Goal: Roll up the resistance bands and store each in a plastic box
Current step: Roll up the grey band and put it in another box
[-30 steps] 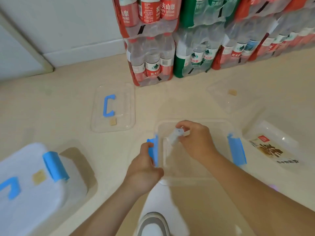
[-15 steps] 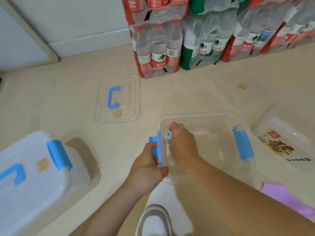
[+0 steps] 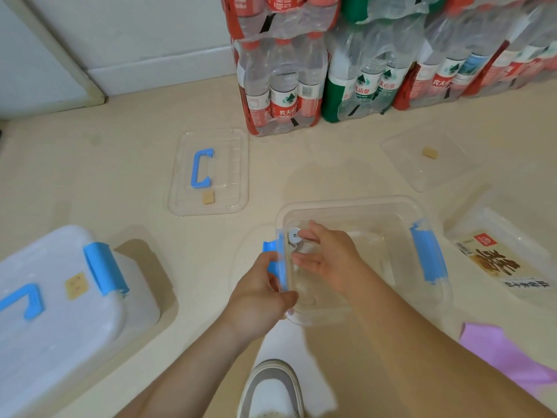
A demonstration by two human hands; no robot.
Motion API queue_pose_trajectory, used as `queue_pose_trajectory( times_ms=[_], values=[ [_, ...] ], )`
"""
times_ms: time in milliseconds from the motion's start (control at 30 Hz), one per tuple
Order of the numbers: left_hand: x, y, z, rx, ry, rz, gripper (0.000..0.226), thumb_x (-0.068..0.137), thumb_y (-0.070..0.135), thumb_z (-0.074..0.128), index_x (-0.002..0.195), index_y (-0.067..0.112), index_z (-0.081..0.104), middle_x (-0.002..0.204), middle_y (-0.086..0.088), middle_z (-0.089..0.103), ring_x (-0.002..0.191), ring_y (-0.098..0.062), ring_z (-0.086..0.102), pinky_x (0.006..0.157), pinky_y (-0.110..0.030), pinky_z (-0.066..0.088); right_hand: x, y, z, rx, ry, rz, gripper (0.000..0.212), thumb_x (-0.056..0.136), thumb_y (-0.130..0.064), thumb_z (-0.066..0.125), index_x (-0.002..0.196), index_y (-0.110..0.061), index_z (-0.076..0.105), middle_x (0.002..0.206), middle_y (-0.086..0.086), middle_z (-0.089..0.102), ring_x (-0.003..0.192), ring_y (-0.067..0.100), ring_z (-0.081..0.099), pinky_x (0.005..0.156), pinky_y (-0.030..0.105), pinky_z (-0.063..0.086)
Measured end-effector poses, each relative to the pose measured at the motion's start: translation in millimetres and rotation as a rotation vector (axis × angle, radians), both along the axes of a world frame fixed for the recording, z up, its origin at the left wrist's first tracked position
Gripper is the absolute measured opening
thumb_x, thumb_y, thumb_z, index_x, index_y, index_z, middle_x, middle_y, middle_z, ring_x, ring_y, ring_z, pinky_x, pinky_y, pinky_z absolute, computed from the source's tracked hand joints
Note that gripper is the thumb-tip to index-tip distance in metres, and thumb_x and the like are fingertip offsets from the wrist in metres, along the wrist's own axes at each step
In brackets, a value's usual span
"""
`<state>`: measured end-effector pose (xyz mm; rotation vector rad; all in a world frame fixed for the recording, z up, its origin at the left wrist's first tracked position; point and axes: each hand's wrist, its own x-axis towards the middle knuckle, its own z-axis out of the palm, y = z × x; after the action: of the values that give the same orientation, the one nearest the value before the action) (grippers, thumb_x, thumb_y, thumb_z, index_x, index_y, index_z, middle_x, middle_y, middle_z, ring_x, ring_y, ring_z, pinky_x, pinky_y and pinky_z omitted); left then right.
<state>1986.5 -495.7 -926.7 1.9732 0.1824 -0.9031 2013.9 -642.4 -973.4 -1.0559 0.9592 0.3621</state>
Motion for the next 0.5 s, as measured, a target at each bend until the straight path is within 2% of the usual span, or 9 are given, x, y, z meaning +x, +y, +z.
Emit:
queue_pose_trajectory(
  times_ms=[100, 167, 233, 333, 433, 500],
  values=[
    [1.5, 2.1, -1.4, -0.035, 0.025, 0.033, 0.049, 0.078, 0.005, 0.069, 0.11, 0.037, 0.05, 0.078, 0.002, 0.055, 0.065, -0.016, 0.063, 0.079, -0.041, 0.057, -0.5, 3.0, -3.5, -0.045, -0.049, -0.043, 0.018, 0.085, -0.007, 0.062, 0.098, 0.004, 0.067, 0.097, 0.01, 0.064, 0.08, 0.033, 0.065, 0.089, 0.042, 0.055],
    [2.6, 2.8, -3.1, -0.046, 0.021, 0.039, 0.052, 0.077, 0.004, 0.07, 0.118, 0.032, 0.052, 0.077, 0.001, 0.054, 0.064, -0.017, 0.063, 0.079, -0.042, 0.057, -1.6, 6.3, -8.3, -0.144, -0.076, -0.029, 0.015, 0.082, -0.007, 0.064, 0.087, 0.006, 0.069, 0.089, 0.013, 0.066, 0.08, 0.026, 0.066, 0.092, 0.041, 0.054],
    [4.4, 2.9, -4.5, -0.042, 0.01, 0.029, 0.055, 0.077, 0.004, 0.069, 0.122, 0.031, 0.053, 0.076, 0.002, 0.055, 0.063, -0.017, 0.063, 0.079, -0.042, 0.057, -2.8, 10.0, -12.7, -0.192, -0.085, -0.033, 0.015, 0.081, -0.008, 0.064, 0.083, 0.005, 0.07, 0.086, 0.014, 0.067, 0.085, 0.026, 0.069, 0.093, 0.039, 0.054],
    [6.8, 3.1, -5.5, -0.04, 0.018, 0.014, 0.052, 0.078, 0.005, 0.069, 0.122, 0.028, 0.053, 0.072, 0.003, 0.056, 0.062, -0.015, 0.062, 0.075, -0.034, 0.059, -2.0, 9.5, -14.0, -0.143, -0.094, -0.055, 0.012, 0.083, -0.004, 0.063, 0.087, 0.005, 0.07, 0.094, 0.017, 0.068, 0.095, 0.033, 0.068, 0.093, 0.035, 0.054],
    [8.5, 4.1, -4.1, -0.06, 0.048, 0.037, 0.033, 0.087, 0.016, 0.065, 0.118, 0.024, 0.057, 0.074, 0.001, 0.058, 0.065, -0.016, 0.063, 0.068, -0.029, 0.055, -1.4, 1.7, -4.7, -0.064, -0.085, 0.013, 0.018, 0.087, -0.007, 0.059, 0.101, 0.0, 0.067, 0.09, 0.01, 0.064, 0.085, 0.031, 0.063, 0.089, 0.038, 0.055],
    [11.7, 5.3, -4.6, -0.041, 0.047, 0.033, 0.022, 0.091, 0.028, 0.058, 0.113, 0.023, 0.06, 0.083, -0.001, 0.065, 0.064, -0.014, 0.065, 0.065, -0.026, 0.052, -1.4, -2.7, 0.7, -0.025, -0.062, 0.079, 0.023, 0.089, -0.012, 0.057, 0.11, -0.007, 0.065, 0.096, 0.008, 0.064, 0.083, 0.033, 0.063, 0.083, 0.041, 0.055]
  ],
)
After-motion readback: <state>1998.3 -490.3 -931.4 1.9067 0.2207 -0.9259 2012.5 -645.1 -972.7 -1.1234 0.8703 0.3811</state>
